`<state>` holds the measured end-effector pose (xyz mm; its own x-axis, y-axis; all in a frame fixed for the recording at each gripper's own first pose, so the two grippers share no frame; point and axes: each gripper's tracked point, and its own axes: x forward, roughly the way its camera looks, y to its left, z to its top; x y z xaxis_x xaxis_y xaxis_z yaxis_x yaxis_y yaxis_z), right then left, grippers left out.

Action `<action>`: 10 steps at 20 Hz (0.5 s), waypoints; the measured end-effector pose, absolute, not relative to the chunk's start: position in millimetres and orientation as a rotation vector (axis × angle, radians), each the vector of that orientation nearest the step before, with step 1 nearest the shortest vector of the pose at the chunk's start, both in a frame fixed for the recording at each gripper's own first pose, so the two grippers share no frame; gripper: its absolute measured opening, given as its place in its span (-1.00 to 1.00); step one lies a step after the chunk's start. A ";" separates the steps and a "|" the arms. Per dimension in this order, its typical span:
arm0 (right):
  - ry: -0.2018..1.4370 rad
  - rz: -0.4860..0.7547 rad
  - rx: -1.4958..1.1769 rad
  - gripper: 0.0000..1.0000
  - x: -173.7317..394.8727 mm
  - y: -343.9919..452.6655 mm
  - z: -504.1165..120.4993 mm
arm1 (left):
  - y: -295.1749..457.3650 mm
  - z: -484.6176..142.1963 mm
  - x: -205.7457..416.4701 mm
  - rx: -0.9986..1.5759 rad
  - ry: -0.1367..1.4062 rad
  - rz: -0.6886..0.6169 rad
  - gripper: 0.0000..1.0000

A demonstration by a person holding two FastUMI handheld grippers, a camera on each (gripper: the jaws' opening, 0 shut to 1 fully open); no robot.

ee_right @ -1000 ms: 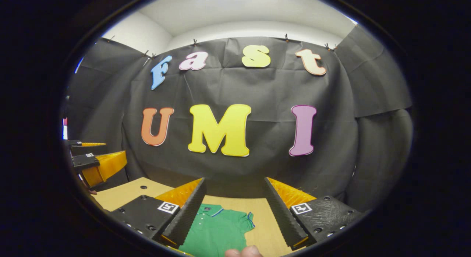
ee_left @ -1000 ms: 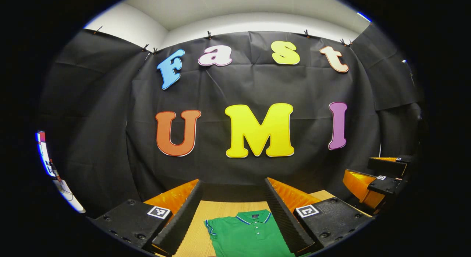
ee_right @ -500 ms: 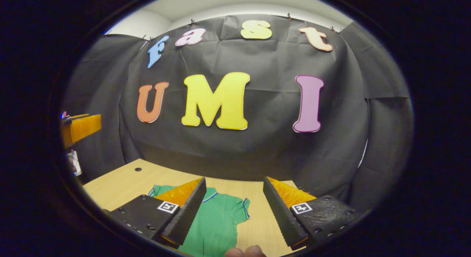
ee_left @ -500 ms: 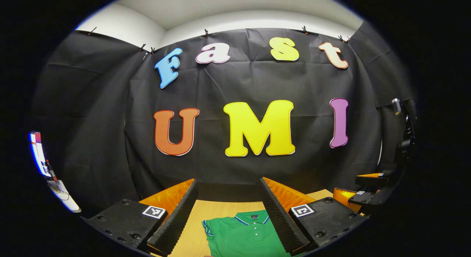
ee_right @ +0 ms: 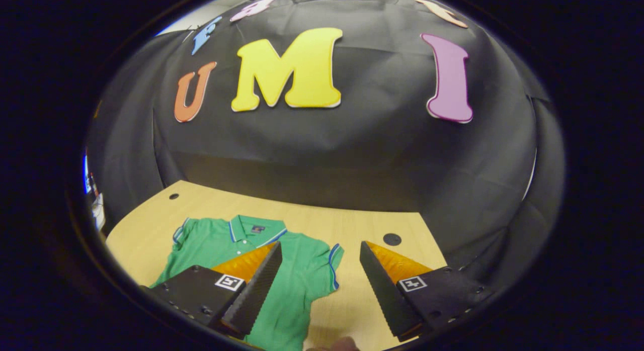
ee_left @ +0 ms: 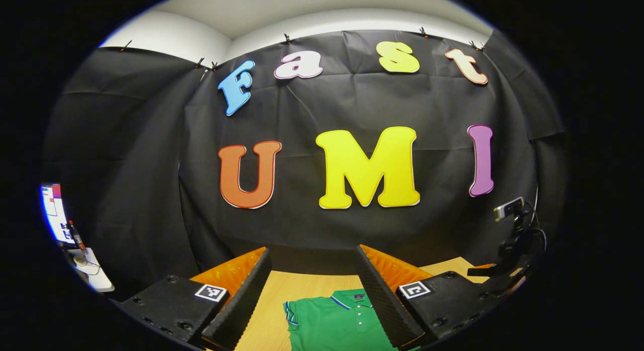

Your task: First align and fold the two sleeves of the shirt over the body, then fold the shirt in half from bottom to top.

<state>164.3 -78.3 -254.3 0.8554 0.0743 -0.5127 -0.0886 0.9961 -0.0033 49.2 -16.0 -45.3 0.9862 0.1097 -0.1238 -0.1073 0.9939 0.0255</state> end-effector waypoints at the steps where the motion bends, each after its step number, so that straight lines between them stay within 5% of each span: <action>1: 0.565 0.090 -0.034 0.94 172.0 -81.7 -271.6 | -14.5 -48.2 52.4 0.019 0.134 0.116 1.00; 10: 0.772 0.106 -0.030 0.92 214.4 -94.9 -386.5 | -8.5 -64.2 62.2 0.029 0.177 0.179 1.00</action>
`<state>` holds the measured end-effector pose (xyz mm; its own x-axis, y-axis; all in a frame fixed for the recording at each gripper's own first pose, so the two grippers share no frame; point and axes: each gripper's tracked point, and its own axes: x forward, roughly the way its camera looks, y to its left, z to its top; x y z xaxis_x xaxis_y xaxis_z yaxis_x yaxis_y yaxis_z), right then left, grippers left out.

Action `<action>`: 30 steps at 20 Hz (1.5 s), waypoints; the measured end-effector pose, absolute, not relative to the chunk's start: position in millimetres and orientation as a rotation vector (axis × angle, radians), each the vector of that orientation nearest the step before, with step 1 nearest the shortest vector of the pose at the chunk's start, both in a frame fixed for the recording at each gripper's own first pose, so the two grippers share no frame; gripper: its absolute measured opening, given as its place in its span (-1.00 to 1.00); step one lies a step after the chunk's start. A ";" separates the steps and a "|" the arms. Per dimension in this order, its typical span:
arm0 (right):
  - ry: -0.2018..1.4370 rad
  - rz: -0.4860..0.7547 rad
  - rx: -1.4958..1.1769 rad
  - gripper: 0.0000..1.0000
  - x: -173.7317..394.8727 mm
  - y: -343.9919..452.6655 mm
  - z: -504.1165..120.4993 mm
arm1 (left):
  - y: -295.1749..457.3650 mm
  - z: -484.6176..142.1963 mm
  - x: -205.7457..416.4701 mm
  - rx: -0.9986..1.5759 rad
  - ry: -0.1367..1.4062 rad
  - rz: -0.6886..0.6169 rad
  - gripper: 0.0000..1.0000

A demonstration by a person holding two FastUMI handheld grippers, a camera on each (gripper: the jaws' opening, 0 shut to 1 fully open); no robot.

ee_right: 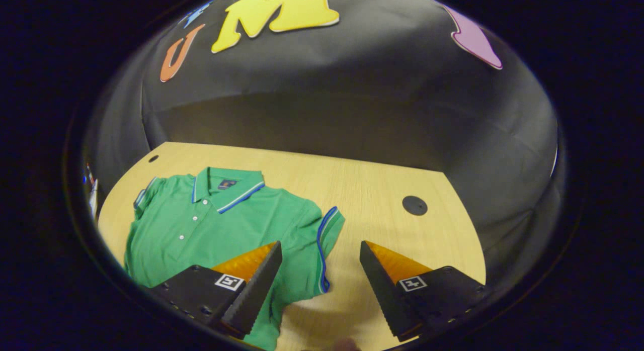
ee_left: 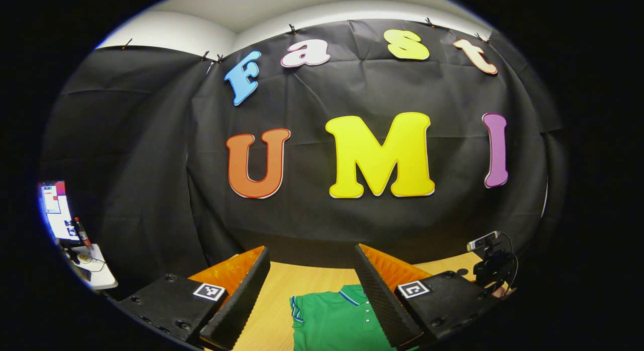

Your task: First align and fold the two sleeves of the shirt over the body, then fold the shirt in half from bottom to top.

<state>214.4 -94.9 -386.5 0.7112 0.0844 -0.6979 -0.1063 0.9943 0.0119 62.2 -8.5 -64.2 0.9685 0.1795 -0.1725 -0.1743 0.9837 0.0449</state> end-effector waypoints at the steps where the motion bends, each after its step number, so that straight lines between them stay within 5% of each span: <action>1: 0.798 0.112 -0.018 0.92 213.4 -93.8 -392.1 | -9.9 -67.0 63.3 0.031 0.183 0.183 1.00; 3: 0.837 0.127 0.009 0.85 217.2 -90.9 -406.9 | -10.7 -72.3 62.2 0.034 0.197 0.191 1.00; 6: 0.894 0.121 0.032 0.25 215.2 -92.3 -420.8 | -14.8 -74.7 60.7 0.033 0.209 0.197 1.00; 8: 0.917 0.107 0.016 0.15 214.2 -98.3 -427.0 | -16.0 -77.3 60.1 0.040 0.217 0.198 1.00; 10: 0.918 0.102 0.070 -0.82 217.0 -95.7 -428.3 | -15.9 -81.3 58.3 0.063 0.233 0.205 1.00; 11: 0.931 0.108 0.091 -0.89 215.6 -95.0 -428.3 | -15.6 -80.9 58.5 0.064 0.235 0.207 1.00; 23: 0.816 0.162 0.207 -1.00 226.2 -44.5 -346.2 | -20.2 -82.7 51.7 0.036 0.249 0.217 1.00; 30: 0.857 0.215 0.208 -1.00 229.5 36.8 -353.5 | 6.9 -75.9 31.4 0.066 0.254 0.296 1.00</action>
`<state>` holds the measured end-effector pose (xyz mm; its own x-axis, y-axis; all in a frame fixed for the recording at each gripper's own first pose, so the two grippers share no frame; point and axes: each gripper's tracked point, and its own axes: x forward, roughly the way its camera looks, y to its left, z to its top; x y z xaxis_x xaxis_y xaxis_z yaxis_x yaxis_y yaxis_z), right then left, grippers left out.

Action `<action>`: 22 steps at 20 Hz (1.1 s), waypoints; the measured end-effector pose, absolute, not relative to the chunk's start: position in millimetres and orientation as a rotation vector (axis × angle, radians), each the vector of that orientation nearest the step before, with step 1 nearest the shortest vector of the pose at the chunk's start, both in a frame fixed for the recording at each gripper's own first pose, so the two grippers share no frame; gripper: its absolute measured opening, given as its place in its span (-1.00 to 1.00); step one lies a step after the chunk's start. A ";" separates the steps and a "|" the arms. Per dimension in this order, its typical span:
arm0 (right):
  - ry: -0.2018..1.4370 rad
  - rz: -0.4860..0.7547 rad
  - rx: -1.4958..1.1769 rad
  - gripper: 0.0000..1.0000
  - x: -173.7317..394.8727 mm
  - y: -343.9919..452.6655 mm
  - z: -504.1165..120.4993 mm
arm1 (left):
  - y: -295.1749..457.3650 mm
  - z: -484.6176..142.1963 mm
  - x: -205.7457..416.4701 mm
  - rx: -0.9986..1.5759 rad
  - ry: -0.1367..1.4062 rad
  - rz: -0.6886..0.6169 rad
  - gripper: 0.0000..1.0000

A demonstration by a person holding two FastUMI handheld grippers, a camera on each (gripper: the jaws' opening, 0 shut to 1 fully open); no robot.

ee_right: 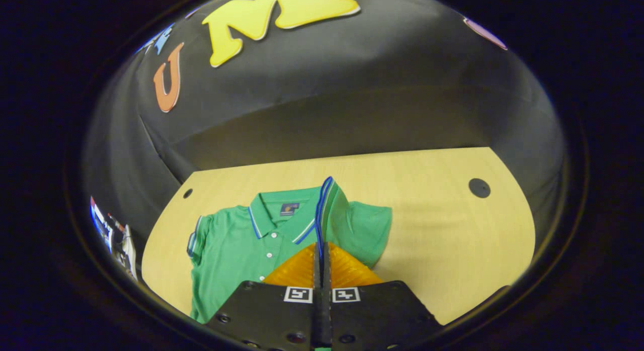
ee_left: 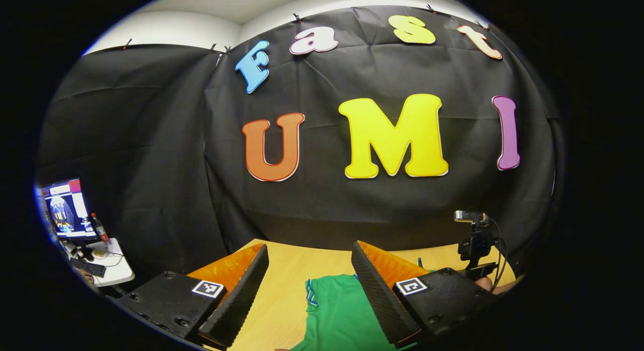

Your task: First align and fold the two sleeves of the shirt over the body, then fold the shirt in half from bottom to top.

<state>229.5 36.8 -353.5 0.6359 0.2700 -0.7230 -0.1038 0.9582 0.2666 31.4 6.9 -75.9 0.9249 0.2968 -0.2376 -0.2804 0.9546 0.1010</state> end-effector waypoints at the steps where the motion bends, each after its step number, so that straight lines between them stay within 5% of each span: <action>1: 0.867 0.222 0.190 -1.00 230.9 43.7 -359.3 | 12.2 -75.2 26.7 0.069 0.257 0.312 1.00; 5: 0.886 0.218 0.187 -1.00 236.2 62.4 -373.5 | 31.2 -82.8 8.8 0.055 0.290 0.370 1.00; 7: 0.877 0.218 0.218 -0.83 237.8 70.3 -369.3 | 39.6 -86.7 1.3 0.045 0.298 0.390 1.00; 12: 0.800 0.233 0.221 0.83 225.4 69.3 -325.6 | 48.0 -103.8 16.5 0.021 0.300 0.337 1.00; 16: 0.707 0.187 0.194 1.00 191.0 45.7 -265.1 | 47.2 -136.0 43.8 -0.015 0.319 0.231 1.00; 17: 0.676 0.180 0.178 0.83 181.2 38.9 -247.1 | 46.6 -146.5 50.9 -0.016 0.329 0.203 1.00; 22: 0.567 0.114 0.110 0.92 120.7 14.7 -176.2 | 41.3 -219.3 85.5 -0.053 0.433 0.069 1.00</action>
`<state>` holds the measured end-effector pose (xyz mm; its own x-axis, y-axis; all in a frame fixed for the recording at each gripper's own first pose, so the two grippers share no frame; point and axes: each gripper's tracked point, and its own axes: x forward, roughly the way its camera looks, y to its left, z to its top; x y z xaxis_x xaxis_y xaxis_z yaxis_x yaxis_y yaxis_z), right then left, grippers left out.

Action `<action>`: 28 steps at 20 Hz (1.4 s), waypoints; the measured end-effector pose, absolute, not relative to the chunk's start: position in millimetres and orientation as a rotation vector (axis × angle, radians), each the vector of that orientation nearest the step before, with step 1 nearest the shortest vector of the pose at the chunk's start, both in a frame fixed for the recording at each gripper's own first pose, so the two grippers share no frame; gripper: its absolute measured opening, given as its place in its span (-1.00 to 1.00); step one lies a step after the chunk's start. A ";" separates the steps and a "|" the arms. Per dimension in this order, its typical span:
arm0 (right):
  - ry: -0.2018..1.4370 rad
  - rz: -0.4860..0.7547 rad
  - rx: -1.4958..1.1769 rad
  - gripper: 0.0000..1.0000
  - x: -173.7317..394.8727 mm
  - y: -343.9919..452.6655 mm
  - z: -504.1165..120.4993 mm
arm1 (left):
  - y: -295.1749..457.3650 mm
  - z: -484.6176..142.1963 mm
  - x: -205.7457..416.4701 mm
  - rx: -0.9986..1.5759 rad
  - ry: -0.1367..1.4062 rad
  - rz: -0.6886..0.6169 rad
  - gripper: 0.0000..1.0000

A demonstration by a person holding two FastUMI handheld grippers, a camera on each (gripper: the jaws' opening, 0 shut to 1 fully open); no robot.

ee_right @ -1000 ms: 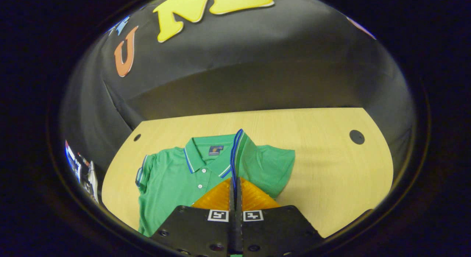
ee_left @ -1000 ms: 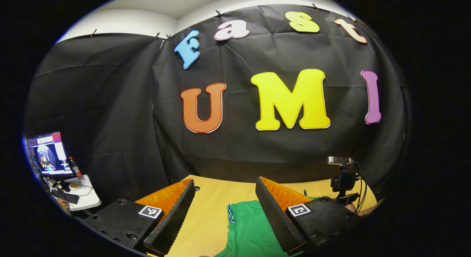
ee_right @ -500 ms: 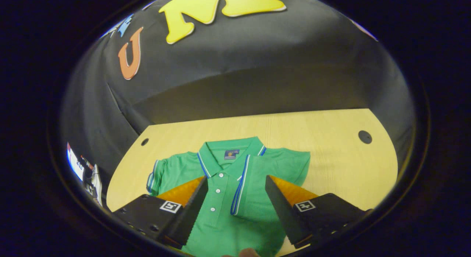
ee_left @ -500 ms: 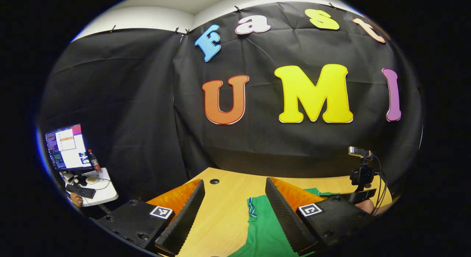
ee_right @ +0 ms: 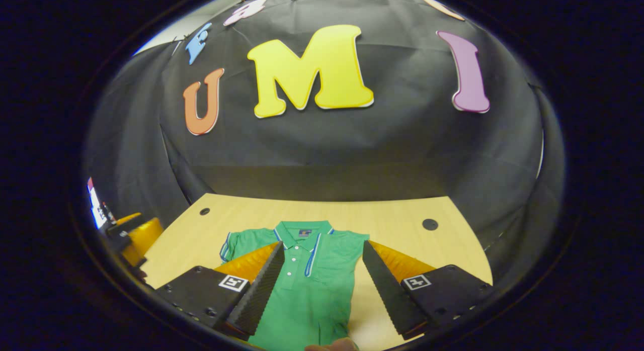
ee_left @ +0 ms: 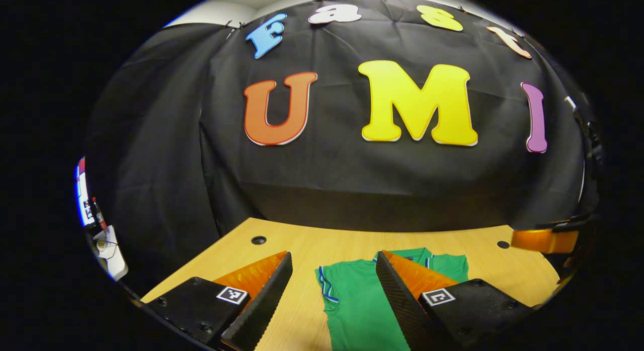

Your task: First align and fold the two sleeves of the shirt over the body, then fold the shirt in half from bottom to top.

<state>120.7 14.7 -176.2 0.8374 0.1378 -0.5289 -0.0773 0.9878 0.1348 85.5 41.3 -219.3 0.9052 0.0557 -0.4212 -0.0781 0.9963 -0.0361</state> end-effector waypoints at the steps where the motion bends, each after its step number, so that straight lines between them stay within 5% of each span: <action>1: 0.562 0.099 0.110 0.92 109.9 12.6 -167.8 | 40.0 -235.3 91.3 -0.076 0.462 0.052 1.00; 12: 0.499 -0.093 0.046 0.92 22.5 -25.3 -112.8 | 55.2 -383.6 140.6 -0.101 0.678 -0.010 1.00; 20: 0.553 -0.134 0.013 0.94 -0.1 -31.6 -129.2 | 61.1 -445.8 147.0 -0.104 0.786 -0.010 0.99; 23: 0.564 -0.143 0.013 0.92 0.6 -36.5 -131.9 | 63.9 -447.0 150.3 -0.099 0.783 -0.002 0.51; 26: 0.571 -0.139 0.017 0.92 3.2 -37.4 -135.3 | 63.7 -446.2 152.8 -0.103 0.776 -0.020 -0.34; 28: 0.579 -0.130 0.020 0.92 4.0 -37.2 -139.9 | 69.7 -435.1 155.0 -0.115 0.750 -0.009 -0.58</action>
